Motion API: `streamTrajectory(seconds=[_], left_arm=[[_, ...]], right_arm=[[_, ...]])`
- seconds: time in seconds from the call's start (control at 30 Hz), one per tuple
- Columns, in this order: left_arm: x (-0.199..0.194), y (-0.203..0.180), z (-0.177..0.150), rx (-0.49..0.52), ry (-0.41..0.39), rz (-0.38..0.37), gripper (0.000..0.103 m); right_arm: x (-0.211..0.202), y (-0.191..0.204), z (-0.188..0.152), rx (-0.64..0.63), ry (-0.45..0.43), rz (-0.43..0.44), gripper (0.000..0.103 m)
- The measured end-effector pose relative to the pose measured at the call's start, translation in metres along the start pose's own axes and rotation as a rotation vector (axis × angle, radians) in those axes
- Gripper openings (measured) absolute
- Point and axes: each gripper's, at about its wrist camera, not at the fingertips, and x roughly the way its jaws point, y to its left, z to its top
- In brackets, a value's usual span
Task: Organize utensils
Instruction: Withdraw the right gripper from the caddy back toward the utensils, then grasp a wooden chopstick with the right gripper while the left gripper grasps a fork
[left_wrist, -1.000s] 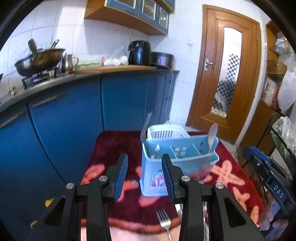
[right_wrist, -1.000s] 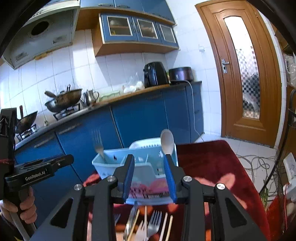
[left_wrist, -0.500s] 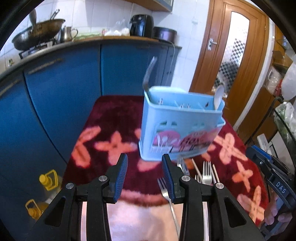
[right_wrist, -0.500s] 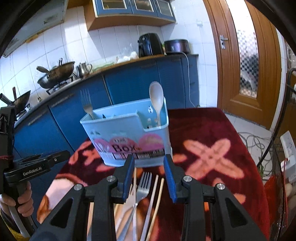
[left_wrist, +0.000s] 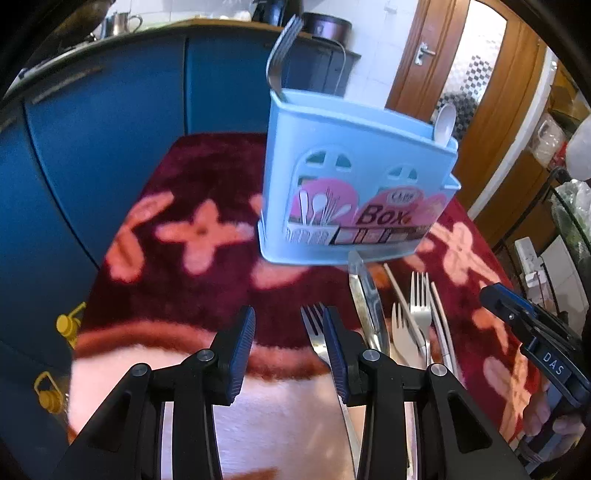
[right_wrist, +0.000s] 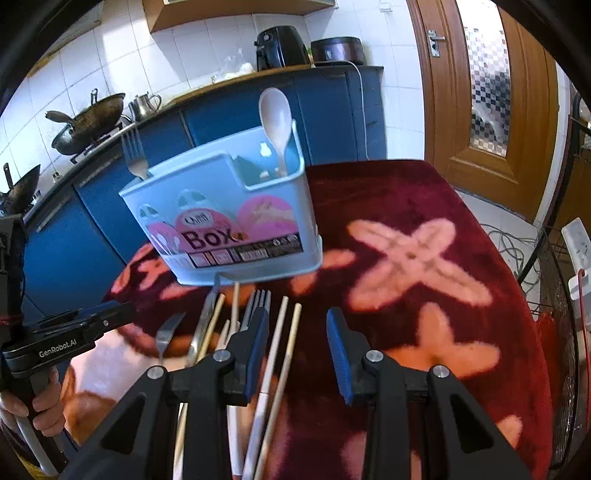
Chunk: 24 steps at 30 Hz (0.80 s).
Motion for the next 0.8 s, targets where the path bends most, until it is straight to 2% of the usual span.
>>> streamTrajectory(seconds=[0.33,0.57,0.73,0.8], left_arm=[[0.029,-0.001,-0.010,-0.040,0.079,-0.040,0.039],[0.035,-0.002,-0.013,-0.058,0.093,-0.088,0.039],[0.038,-0.010,-0.014,-0.053,0.104,-0.144,0.022],[0.039,-0.013,-0.013,-0.047,0.098,-0.140,0.017]], right_arm=[[0.014,-0.008,-0.011,0.021,0.054,-0.001,0.036],[0.020,-0.013,-0.014,0.037,0.067,0.002,0.036],[0.023,-0.015,-0.015,0.045,0.076,0.001,0.036],[0.023,-0.016,-0.016,0.046,0.078,0.002,0.036]])
